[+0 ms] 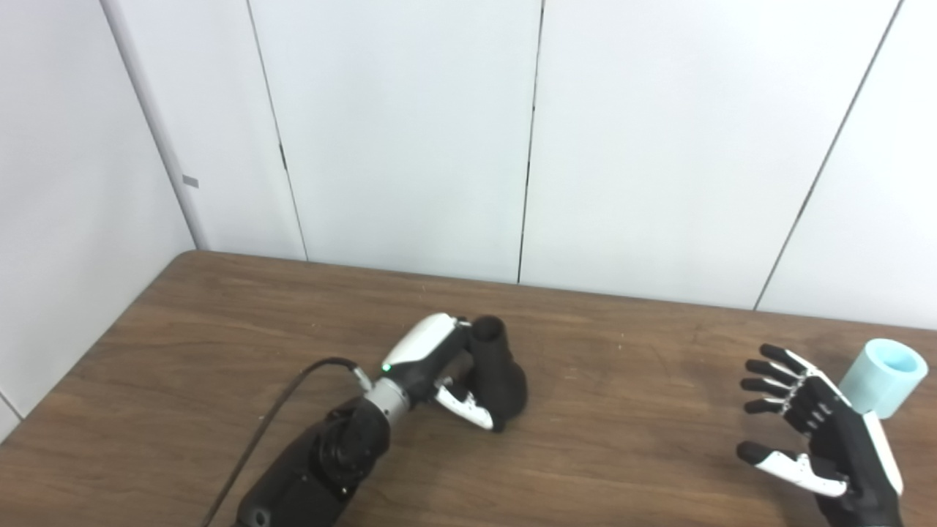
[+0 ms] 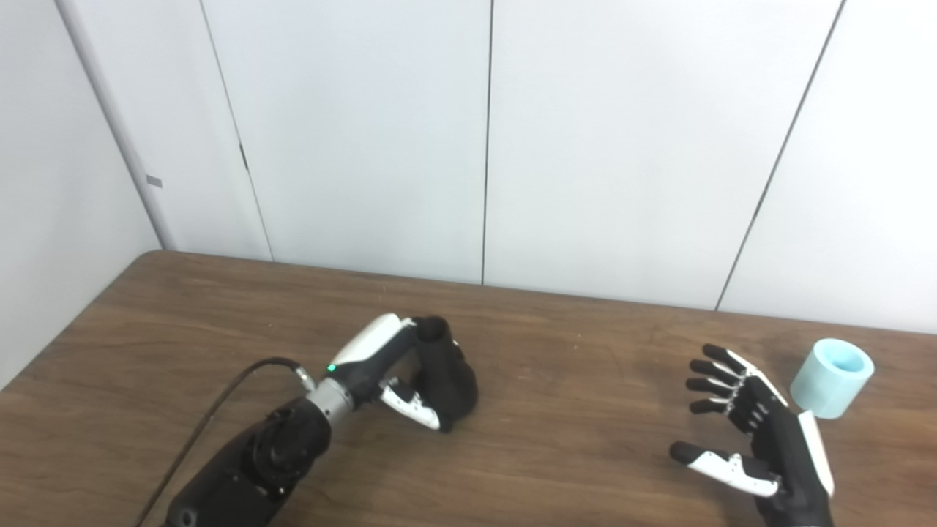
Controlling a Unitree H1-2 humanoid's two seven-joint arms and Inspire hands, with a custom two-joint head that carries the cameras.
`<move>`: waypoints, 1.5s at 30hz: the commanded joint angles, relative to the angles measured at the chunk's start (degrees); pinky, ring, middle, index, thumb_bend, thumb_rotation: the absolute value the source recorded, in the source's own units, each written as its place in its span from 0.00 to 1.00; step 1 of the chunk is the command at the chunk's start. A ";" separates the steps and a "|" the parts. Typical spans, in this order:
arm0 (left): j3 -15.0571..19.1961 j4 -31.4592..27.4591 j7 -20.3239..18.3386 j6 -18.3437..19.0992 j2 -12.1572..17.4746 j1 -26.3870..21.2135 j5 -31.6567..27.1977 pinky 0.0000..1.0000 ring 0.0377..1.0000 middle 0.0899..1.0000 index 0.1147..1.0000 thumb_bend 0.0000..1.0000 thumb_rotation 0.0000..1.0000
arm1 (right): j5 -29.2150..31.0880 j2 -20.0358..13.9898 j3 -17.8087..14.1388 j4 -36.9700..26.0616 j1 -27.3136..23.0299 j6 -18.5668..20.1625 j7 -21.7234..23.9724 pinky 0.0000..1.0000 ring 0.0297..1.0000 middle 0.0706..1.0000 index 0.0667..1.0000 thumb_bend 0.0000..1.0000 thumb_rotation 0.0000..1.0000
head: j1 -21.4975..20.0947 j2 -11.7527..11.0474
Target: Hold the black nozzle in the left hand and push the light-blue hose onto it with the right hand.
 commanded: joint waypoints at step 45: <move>-12.86 -0.75 -10.18 -4.33 -0.28 -0.24 5.80 1.00 0.58 0.40 0.43 0.53 0.00 | -11.15 -0.91 2.01 -24.95 -1.20 26.18 -5.85 0.54 0.65 0.72 0.78 0.83 0.27 | -21.48 2.27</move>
